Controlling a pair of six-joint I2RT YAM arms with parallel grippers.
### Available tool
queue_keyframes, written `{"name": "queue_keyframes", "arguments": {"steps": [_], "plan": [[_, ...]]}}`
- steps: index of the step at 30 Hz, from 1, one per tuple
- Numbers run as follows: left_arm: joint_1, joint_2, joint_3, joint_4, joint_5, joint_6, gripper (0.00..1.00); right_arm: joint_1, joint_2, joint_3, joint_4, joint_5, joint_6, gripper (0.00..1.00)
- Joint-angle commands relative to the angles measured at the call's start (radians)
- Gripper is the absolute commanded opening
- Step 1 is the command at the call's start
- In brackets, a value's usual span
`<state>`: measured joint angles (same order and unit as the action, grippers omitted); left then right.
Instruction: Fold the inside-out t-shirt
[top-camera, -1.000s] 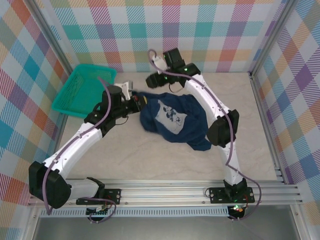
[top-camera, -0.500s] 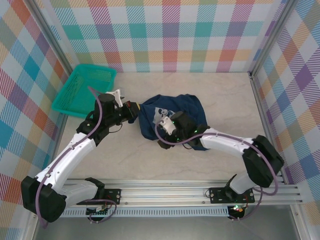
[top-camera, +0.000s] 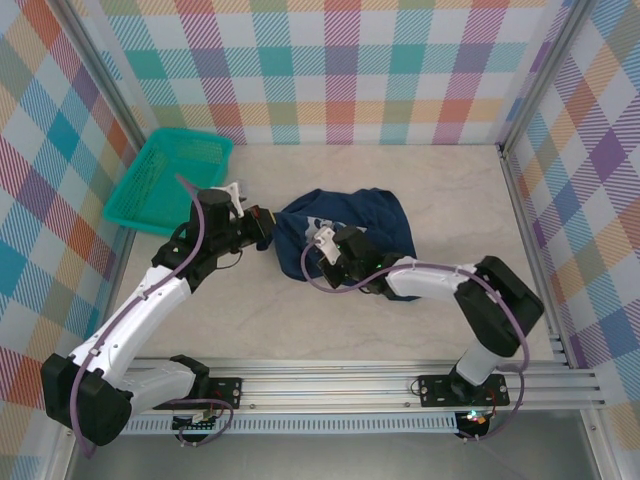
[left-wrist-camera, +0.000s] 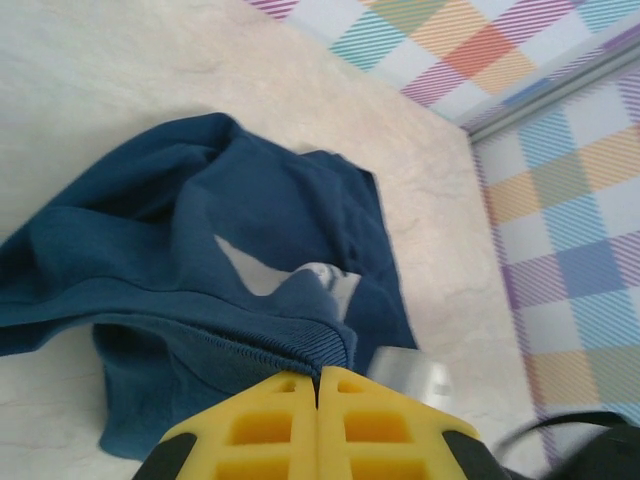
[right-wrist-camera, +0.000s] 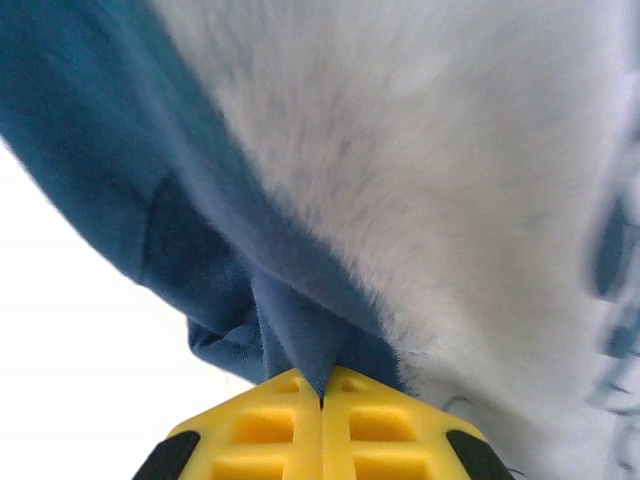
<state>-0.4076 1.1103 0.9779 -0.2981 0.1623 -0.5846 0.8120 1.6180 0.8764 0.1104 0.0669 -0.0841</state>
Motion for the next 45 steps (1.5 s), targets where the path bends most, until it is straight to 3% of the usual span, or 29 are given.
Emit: {"name": "queue_keyframes", "arguments": {"steps": [1, 7, 11, 15, 18, 24, 28, 31, 34, 37, 39, 41, 45], "plan": [[0.021, -0.031, -0.016, -0.069, -0.094, 0.066, 0.00, -0.045, -0.159, 0.003, -0.134, -0.123, 0.035, 0.00], [0.019, -0.075, -0.132, -0.145, -0.119, 0.201, 0.00, -0.178, -0.266, 0.095, -0.397, -0.498, 0.052, 0.00], [0.004, -0.115, -0.244, -0.087, -0.111, 0.223, 0.00, -0.216, -0.209, 0.158, -0.443, -0.575, 0.037, 0.00], [-0.026, -0.144, -0.288, -0.016, -0.179, 0.221, 0.23, -0.241, -0.152, 0.183, -0.444, -0.604, 0.039, 0.00], [-0.116, -0.137, -0.301, 0.073, -0.231, 0.313, 0.41, -0.253, -0.126, 0.199, -0.438, -0.628, 0.068, 0.00], [-0.323, -0.066, -0.321, 0.270, -0.281, 0.622, 0.58, -0.275, -0.104, 0.226, -0.443, -0.668, 0.111, 0.00], [-0.347, 0.039, -0.298, 0.319, -0.236, 0.765, 0.65, -0.292, -0.101, 0.236, -0.455, -0.684, 0.122, 0.00], [-0.351, 0.156, -0.277, 0.349, -0.285, 0.843, 0.66, -0.295, -0.108, 0.233, -0.456, -0.694, 0.122, 0.00], [-0.341, 0.298, -0.231, 0.391, -0.296, 0.874, 0.61, -0.296, -0.123, 0.216, -0.449, -0.686, 0.121, 0.00], [-0.319, 0.380, -0.157, 0.367, -0.236, 0.818, 0.31, -0.300, -0.150, 0.196, -0.467, -0.621, 0.109, 0.00], [-0.289, 0.365, -0.102, 0.264, -0.147, 0.734, 0.13, -0.298, -0.173, 0.184, -0.500, -0.403, 0.137, 0.00], [-0.252, 0.318, -0.069, 0.167, 0.003, 0.634, 0.03, -0.297, -0.188, 0.187, -0.556, -0.183, 0.168, 0.00], [-0.227, 0.240, -0.068, 0.092, 0.261, 0.470, 0.00, -0.268, -0.225, 0.147, -0.527, 0.018, 0.183, 0.01]]}}
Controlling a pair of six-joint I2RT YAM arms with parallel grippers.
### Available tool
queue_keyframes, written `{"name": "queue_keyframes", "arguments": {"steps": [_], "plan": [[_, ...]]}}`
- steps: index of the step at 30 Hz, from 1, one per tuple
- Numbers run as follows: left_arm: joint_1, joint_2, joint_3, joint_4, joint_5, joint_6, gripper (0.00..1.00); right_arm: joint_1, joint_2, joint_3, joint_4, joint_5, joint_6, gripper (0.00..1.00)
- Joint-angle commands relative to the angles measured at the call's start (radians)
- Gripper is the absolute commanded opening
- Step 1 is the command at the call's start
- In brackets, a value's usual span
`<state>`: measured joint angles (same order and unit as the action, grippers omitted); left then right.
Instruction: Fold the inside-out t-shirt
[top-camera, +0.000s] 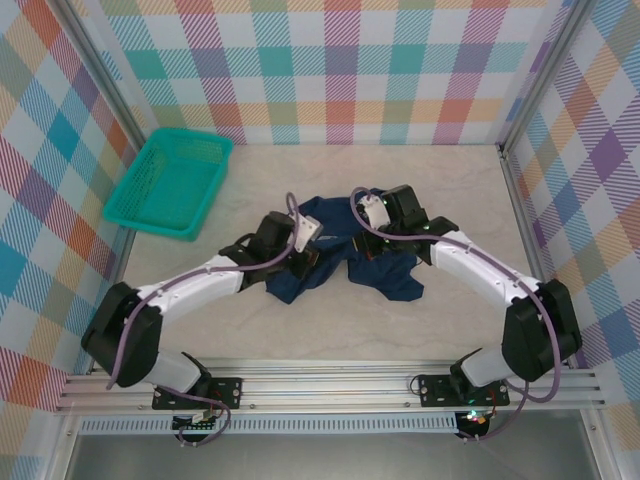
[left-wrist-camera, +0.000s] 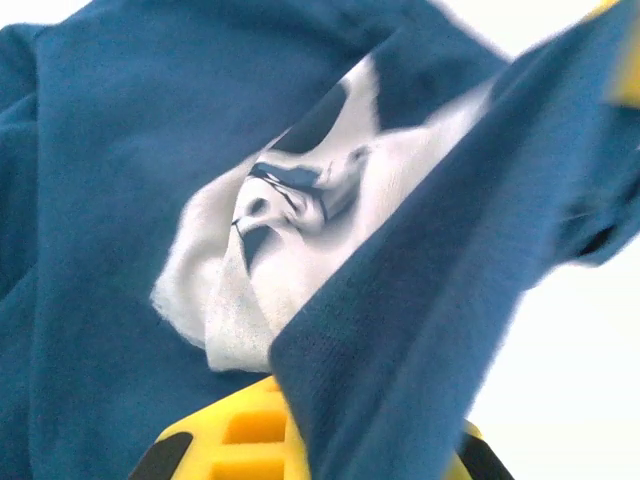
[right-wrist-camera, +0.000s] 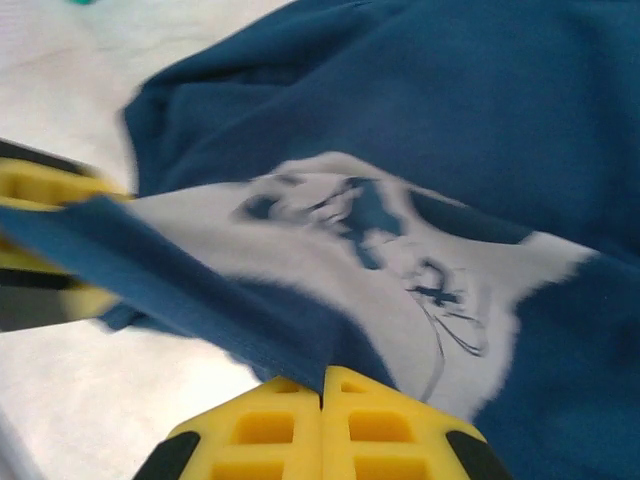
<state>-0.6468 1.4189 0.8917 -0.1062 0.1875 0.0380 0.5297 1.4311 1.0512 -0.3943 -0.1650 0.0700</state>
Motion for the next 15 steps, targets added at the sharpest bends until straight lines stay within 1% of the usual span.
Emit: {"name": "queue_keyframes", "arguments": {"steps": [1, 3, 5, 6, 8, 10, 11, 15], "plan": [[0.013, -0.080, 0.018, -0.101, 0.257, -0.190, 0.00, 0.015, -0.042, -0.033, -0.011, 0.251, 0.030, 0.04], [0.021, -0.101, 0.004, -0.064, 0.299, -0.293, 0.00, 0.019, -0.049, -0.035, -0.006, 0.251, 0.033, 0.11], [0.031, -0.110, 0.000, -0.029, 0.332, -0.378, 0.00, 0.029, -0.078, -0.055, 0.003, 0.224, 0.033, 0.25], [0.032, -0.110, 0.002, -0.020, 0.343, -0.409, 0.00, 0.036, -0.111, -0.079, 0.020, 0.183, 0.031, 0.33], [0.035, -0.107, 0.024, -0.030, 0.348, -0.443, 0.00, 0.049, -0.186, -0.154, 0.076, 0.084, 0.050, 0.42], [0.036, -0.104, 0.045, -0.045, 0.358, -0.460, 0.00, 0.077, -0.258, -0.229, 0.139, 0.016, 0.097, 0.48], [0.036, -0.104, 0.051, -0.050, 0.363, -0.471, 0.00, 0.103, -0.283, -0.262, 0.160, 0.011, 0.116, 0.50], [0.036, -0.106, 0.073, -0.081, 0.362, -0.494, 0.00, 0.239, -0.328, -0.375, 0.267, 0.104, 0.149, 0.56]]}}
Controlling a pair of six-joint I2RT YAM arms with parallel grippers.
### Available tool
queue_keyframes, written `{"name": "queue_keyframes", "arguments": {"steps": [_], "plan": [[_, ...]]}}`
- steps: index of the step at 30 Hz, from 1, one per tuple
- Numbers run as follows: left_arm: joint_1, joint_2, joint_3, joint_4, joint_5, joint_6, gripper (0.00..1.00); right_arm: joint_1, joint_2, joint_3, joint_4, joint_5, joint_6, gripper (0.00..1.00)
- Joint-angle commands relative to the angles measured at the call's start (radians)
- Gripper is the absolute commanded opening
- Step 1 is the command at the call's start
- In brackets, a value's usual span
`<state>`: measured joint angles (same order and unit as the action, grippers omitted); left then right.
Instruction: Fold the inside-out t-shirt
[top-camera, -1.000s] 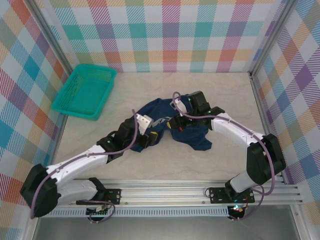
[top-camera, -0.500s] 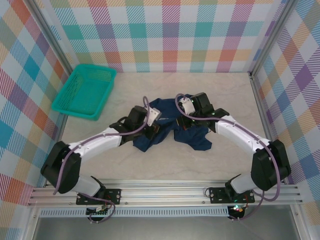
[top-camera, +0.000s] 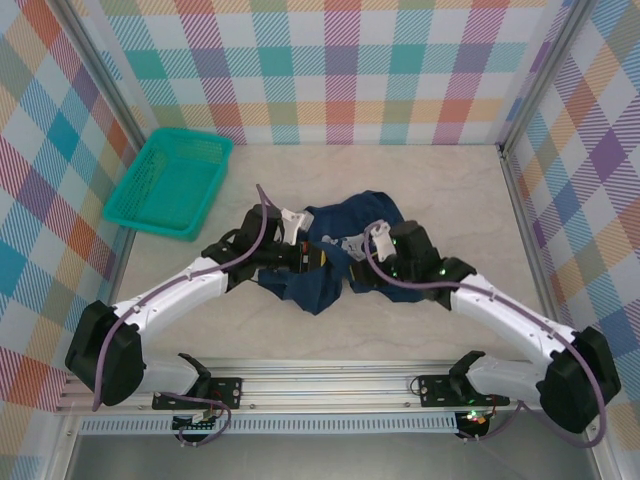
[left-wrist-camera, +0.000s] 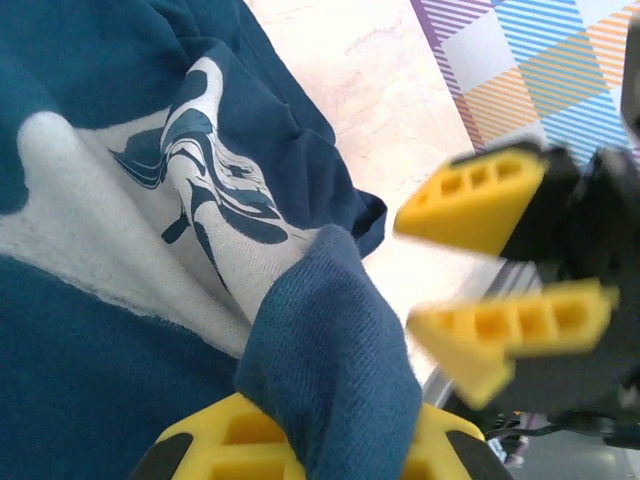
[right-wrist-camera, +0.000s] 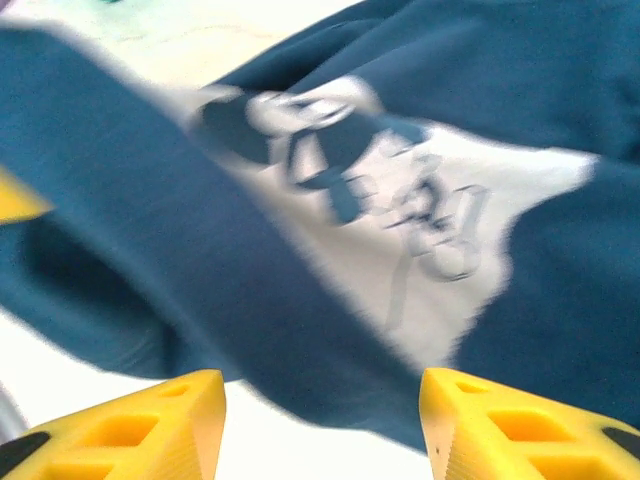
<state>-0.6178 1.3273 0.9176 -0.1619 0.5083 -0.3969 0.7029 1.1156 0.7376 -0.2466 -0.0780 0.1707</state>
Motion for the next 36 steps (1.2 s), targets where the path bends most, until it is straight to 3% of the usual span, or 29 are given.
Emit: {"name": "queue_keyframes", "arguments": {"steps": [1, 9, 12, 19, 20, 22, 24, 26, 30, 32, 36], "plan": [[0.007, -0.016, 0.051, -0.029, 0.044, -0.063, 0.00, 0.090, -0.014, -0.079, 0.143, 0.037, 0.051, 0.56], [0.009, -0.036, 0.079, -0.083, 0.039, -0.064, 0.00, 0.173, 0.120, -0.135, 0.366, 0.136, 0.124, 0.46], [0.009, -0.043, 0.075, -0.086, 0.041, -0.063, 0.00, 0.170, 0.173, -0.122, 0.433, 0.237, 0.124, 0.48], [0.010, -0.062, 0.072, -0.096, 0.042, -0.055, 0.00, 0.160, 0.327, -0.045, 0.538, 0.335, 0.091, 0.54], [0.013, -0.066, 0.069, -0.100, 0.040, -0.053, 0.00, 0.158, 0.340, -0.036, 0.554, 0.350, 0.087, 0.52], [0.022, -0.072, 0.062, -0.107, 0.029, -0.046, 0.00, 0.139, 0.334, -0.030, 0.578, 0.351, 0.078, 0.33], [0.046, -0.081, 0.052, -0.133, -0.013, -0.045, 0.00, 0.102, 0.287, -0.047, 0.583, 0.244, 0.069, 0.09], [0.078, -0.096, 0.039, -0.167, -0.109, -0.045, 0.00, 0.052, 0.218, -0.070, 0.551, 0.052, 0.070, 0.00], [0.116, -0.087, 0.023, -0.202, -0.373, -0.007, 0.00, -0.045, 0.091, -0.089, 0.432, -0.403, 0.087, 0.00], [0.118, -0.055, 0.024, -0.200, -0.489, 0.015, 0.04, -0.075, 0.061, -0.082, 0.399, -0.524, 0.110, 0.00], [0.117, -0.011, 0.034, -0.171, -0.508, 0.053, 0.35, -0.118, 0.056, -0.076, 0.441, -0.616, 0.187, 0.00]]}}
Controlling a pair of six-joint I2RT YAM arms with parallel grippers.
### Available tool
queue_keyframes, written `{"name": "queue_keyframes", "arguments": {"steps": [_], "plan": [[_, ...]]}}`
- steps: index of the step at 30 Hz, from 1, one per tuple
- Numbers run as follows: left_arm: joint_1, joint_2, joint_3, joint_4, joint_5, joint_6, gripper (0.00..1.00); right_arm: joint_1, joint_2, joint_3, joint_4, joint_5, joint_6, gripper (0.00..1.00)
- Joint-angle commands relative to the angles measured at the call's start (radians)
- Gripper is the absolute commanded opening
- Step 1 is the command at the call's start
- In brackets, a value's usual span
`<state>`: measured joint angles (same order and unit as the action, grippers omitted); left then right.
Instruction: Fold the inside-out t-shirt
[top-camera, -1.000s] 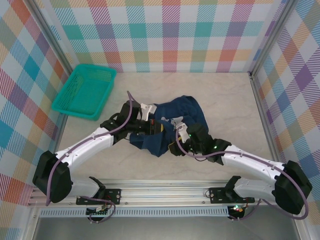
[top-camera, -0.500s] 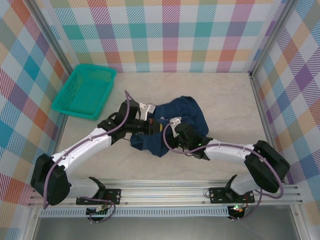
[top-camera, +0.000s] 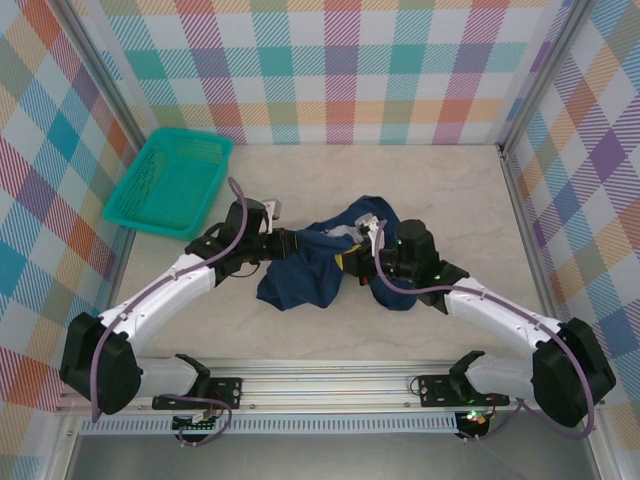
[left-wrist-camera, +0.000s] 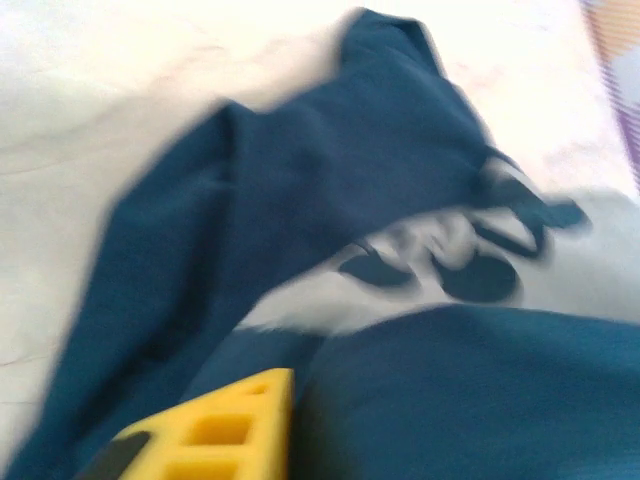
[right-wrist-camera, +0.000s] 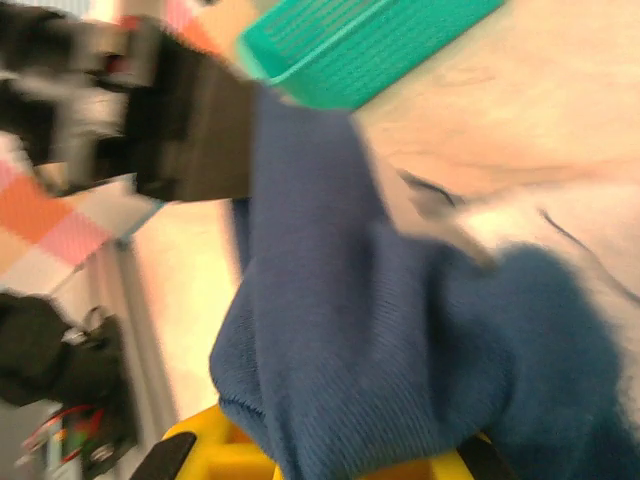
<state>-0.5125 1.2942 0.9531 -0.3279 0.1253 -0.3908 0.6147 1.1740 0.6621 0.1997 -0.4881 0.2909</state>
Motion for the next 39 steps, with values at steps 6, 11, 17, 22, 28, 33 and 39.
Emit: {"name": "queue_keyframes", "arguments": {"steps": [6, 11, 17, 22, 28, 33, 39], "plan": [[-0.094, -0.127, -0.066, -0.060, -0.219, 0.116, 0.58, -0.093, 0.073, 0.016, 0.113, -0.232, 0.223, 0.00], [-0.185, -0.263, -0.156, -0.019, -0.136, 0.130, 0.62, -0.096, 0.114, 0.036, 0.097, -0.230, 0.207, 0.00], [-0.201, -0.186, -0.167, 0.099, 0.093, 0.071, 0.54, -0.098, 0.117, 0.044, 0.090, -0.218, 0.207, 0.00], [-0.202, -0.063, -0.126, 0.151, 0.090, 0.067, 0.49, -0.098, 0.113, 0.039, 0.086, -0.216, 0.202, 0.00], [-0.202, 0.046, -0.100, 0.227, 0.120, 0.051, 0.35, -0.098, 0.095, 0.022, 0.079, -0.200, 0.192, 0.00], [-0.176, 0.030, -0.100, 0.260, 0.125, 0.052, 0.05, -0.102, 0.050, 0.022, -0.029, -0.151, 0.111, 0.00], [-0.045, -0.201, -0.200, 0.415, 0.390, -0.026, 0.00, -0.115, -0.066, 0.090, -0.349, 0.140, -0.053, 0.00]]}}
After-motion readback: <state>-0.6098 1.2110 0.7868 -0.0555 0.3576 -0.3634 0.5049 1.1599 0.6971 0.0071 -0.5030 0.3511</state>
